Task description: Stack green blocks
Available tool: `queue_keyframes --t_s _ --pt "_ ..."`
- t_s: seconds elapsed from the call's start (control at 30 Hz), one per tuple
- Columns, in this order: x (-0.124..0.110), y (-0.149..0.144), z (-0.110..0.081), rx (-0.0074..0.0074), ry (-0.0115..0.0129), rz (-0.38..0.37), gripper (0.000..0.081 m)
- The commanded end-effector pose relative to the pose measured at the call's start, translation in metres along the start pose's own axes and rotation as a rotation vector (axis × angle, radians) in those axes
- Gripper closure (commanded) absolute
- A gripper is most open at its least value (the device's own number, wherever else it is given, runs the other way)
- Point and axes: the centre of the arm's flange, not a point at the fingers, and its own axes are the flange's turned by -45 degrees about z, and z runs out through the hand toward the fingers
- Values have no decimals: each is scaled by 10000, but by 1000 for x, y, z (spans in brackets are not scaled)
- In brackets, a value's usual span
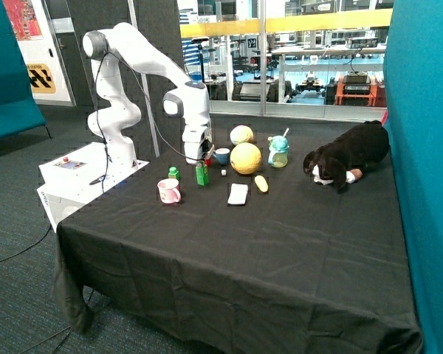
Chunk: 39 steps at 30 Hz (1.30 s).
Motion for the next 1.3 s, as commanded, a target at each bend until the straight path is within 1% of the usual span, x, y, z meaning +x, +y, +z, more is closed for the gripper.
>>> queue_keyframes --t_s 0.0,0.43,0.6,0.77,1.27 --pt "4 -1 -1 -11 -10 -30 182" --pt "7 -4 -3 -11 -10 -67 70" --pt "6 -3 -2 -11 -10 -45 47" --pt "5 -3 0 -11 -10 -32 6" --pt "5 -5 2 -11 -10 39 0"
